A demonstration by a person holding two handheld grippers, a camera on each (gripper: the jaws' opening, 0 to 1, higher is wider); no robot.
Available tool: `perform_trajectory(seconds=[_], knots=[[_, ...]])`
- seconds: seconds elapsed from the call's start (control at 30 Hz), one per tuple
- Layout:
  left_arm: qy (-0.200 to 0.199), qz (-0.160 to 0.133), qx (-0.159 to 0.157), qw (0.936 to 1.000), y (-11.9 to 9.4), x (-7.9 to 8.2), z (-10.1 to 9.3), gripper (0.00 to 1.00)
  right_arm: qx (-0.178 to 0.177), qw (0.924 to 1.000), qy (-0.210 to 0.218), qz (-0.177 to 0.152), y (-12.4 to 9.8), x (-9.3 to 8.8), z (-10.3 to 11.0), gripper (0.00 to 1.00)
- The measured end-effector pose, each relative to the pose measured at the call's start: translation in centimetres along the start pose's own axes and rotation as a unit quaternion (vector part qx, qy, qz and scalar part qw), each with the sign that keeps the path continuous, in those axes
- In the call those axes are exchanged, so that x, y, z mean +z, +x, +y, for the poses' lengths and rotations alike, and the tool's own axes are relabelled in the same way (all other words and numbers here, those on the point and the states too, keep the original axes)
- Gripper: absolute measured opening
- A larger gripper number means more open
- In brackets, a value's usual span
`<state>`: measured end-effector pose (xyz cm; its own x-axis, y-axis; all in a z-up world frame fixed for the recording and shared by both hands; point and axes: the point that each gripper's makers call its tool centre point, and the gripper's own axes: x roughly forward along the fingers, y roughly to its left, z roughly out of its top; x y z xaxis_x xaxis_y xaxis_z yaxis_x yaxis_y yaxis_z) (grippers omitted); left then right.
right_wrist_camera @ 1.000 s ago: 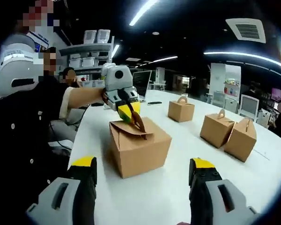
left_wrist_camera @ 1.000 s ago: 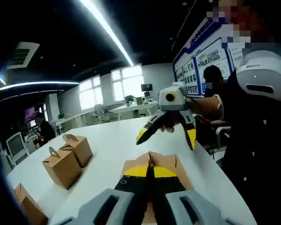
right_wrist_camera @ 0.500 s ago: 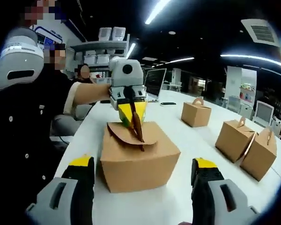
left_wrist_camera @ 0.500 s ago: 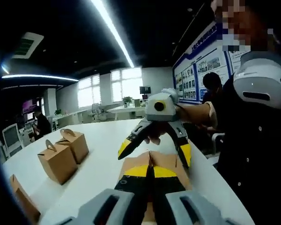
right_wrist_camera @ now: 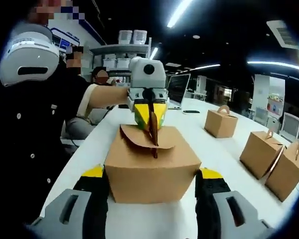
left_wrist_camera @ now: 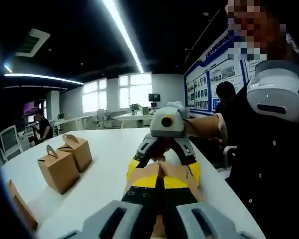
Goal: Pick up one paper box from the group, open the paper box, and remove the item inside
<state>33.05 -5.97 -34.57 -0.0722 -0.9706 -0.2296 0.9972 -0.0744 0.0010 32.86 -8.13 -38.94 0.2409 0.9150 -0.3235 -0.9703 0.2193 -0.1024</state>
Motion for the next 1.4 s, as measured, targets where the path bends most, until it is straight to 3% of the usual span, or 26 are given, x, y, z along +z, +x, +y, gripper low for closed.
perform_trajectory(seconds=[0.17,0.3,0.43,0.6,0.7,0.73,0.77,0.83,0.9,0.93,0.97,1.03,1.1,1.27,1.4], knots=[[-0.037,0.002,0.007,0.9993,0.0,0.0,-0.3,0.24,-0.005,0.9999,0.005,-0.011,0.0,0.4,0.1,0.69],[-0.038,-0.004,0.028,0.9989,-0.6,0.5,-0.3,0.3,-0.008,0.9999,0.002,-0.012,0.0,0.5,0.2,0.68],[0.001,0.013,0.093,0.9956,-1.5,0.8,0.2,0.34,-0.013,0.9999,-0.003,-0.009,0.1,0.5,0.2,0.68],[0.019,0.021,0.17,0.9851,-2.2,1.9,-0.2,0.34,-0.018,0.9998,-0.006,-0.007,0.1,0.4,0.3,0.68],[0.034,0.049,0.215,0.9748,-2.7,2.0,-0.7,0.34,-0.022,0.9997,-0.006,-0.004,0.0,0.4,0.3,0.68],[0.042,0.083,0.246,0.9649,-3.1,1.5,-0.8,0.35,-0.023,0.9997,-0.007,-0.003,0.0,0.3,0.3,0.68],[0.055,0.098,0.272,0.9556,-3.4,1.4,-0.6,0.35,-0.024,0.9997,-0.007,-0.002,0.0,0.3,0.3,0.68],[0.065,0.125,0.296,0.9447,-3.7,1.1,-0.9,0.35,-0.028,0.9996,-0.004,-0.004,-0.1,0.3,0.2,0.67],[0.035,0.153,0.336,0.9286,-4.2,0.6,-1.4,0.35,-0.031,0.9995,-0.004,-0.004,-0.1,0.3,0.2,0.67],[0.005,0.151,0.356,0.9221,-4.4,0.5,-1.4,0.35,-0.032,0.9995,-0.004,-0.004,-0.1,0.3,0.2,0.67],[-0.004,0.151,0.363,0.9195,-4.5,0.4,-1.5,0.35,-0.034,0.9994,-0.006,-0.003,-0.1,0.3,0.2,0.67],[-0.03,0.137,0.403,0.9043,-4.8,0.6,-1.8,0.37,-0.037,0.9993,-0.01,-0.002,-0.1,0.3,0.2,0.66],[-0.028,0.13,0.435,0.8906,-4.8,0.7,-2.3,0.37,-0.039,0.9992,-0.011,-0.001,-0.2,0.3,0.2,0.66],[0.002,0.144,0.431,0.8911,-3.2,1.0,-4.0,0.33,-0.043,0.999,-0.011,-0.001,-0.2,0.3,0.0,0.65],[0.034,0.164,0.442,0.8811,-2.9,1.5,-4.3,0.32,-0.044,0.9989,-0.013,-0.001,-0.3,0.4,0.0,0.64]])
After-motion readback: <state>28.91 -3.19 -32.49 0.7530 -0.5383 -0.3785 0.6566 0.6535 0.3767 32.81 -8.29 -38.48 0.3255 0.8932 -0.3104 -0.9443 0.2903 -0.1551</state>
